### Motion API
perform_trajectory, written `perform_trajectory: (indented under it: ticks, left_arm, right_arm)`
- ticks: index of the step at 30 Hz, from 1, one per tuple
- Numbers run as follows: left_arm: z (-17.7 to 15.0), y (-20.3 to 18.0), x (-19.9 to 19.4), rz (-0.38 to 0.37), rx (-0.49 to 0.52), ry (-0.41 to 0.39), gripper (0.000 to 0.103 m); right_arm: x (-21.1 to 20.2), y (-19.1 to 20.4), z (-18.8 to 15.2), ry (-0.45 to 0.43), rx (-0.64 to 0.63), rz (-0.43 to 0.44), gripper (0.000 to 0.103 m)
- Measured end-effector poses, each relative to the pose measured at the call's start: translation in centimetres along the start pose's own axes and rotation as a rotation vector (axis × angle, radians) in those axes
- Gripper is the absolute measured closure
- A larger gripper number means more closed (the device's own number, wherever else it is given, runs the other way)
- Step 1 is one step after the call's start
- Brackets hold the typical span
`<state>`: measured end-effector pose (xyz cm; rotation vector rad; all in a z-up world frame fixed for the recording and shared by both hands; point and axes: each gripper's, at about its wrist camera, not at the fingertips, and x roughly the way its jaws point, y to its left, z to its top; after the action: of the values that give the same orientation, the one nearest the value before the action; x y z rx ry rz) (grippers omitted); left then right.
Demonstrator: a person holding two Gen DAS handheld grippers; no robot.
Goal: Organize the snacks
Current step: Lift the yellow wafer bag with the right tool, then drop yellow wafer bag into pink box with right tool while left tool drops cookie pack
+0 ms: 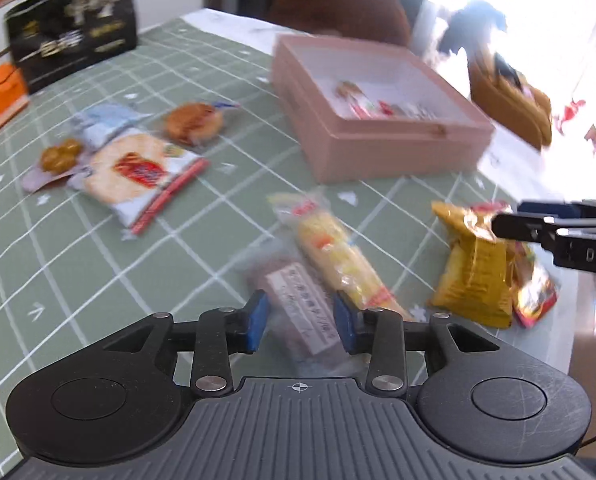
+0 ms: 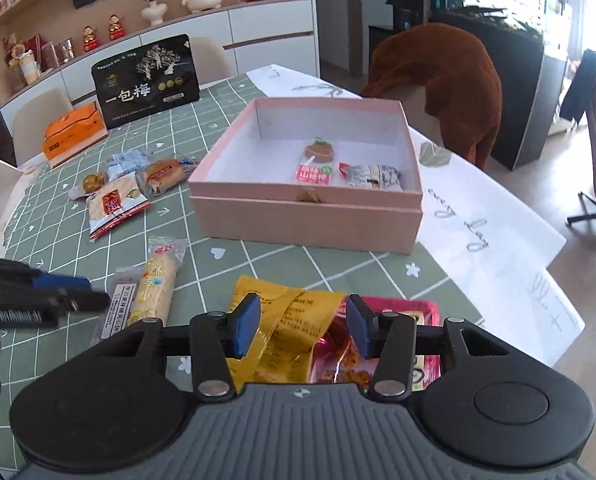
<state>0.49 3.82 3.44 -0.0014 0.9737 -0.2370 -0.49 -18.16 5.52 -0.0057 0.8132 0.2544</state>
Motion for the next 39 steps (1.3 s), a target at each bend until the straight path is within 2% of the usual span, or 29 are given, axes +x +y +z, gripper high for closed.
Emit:
perform_trajectory:
  ticks: [4, 6, 12, 15, 19, 20, 24, 26, 28, 29, 35, 39]
  left_arm:
    - [0.9, 0.0, 1.8, 0.080, -0.059, 0.008, 0.057]
    - [1.3, 0.5, 2.4, 0.086, -0.088, -0.003, 0.055]
    - [2.1, 0.5, 3.4, 0.089, -0.040, 0.001, 0.057]
    - [1.4, 0.7, 2.7, 0.057, -0.034, 0.014, 0.060]
    - [-0.1, 0.7, 1.6, 0.074, -0.034, 0.014, 0.060]
    - [-0.3, 0.8, 1.5, 0.072, -0.043, 0.013, 0.060]
    - [0.2, 0.5, 1.8, 0.071, -0.053, 0.014, 0.049]
    - [0.3, -0.1, 2.2, 0.088, -0.021, 0.003, 0.048]
    - [0.1, -0.6, 2.4, 0.117, 0.006, -0.017, 0.050]
    - [0.1, -0.8, 2.3, 0.136, 0.008, -0.022, 0.059]
    - [-1.0, -0.5, 1.2, 0.054, -0.042, -0.072, 0.060]
    - [0.2, 0.0, -1.6, 0.018, -0.101, -0.176, 0.061]
  right_arm:
    - [0.4, 0.2, -0.3, 0.034, -0.001, 0.018, 0.052]
    - [0.7, 0.6, -0.5, 0.049, 0.003, 0.014, 0.040]
    - [2.3, 2.9, -0.7, 0.093, -0.018, 0.045, 0.037]
    - [3.6, 4.2, -0.2, 0.087, -0.052, 0.054, 0.037]
    - [6.0, 4.8, -0.1, 0.141, -0.055, 0.078, 0.039]
    - [6.0, 5.0, -0.2, 0.123, -0.065, 0.070, 0.041]
    - [5.4, 5.2, -0.3, 0.137, -0.078, 0.093, 0.051]
    - [4.9, 5.1, -0.2, 0.133, -0.086, 0.106, 0.052]
    - [4.0, 4.8, -0.1, 0.114, -0.085, 0.101, 0.054]
    - [3.7, 4.5, 0.1, 0.107, -0.079, 0.103, 0.054]
    - [0.9, 2.1, 0.9, 0.042, -0.040, 0.095, 0.054]
    - [-0.7, 0.7, 1.8, 0.005, -0.004, 0.099, 0.054]
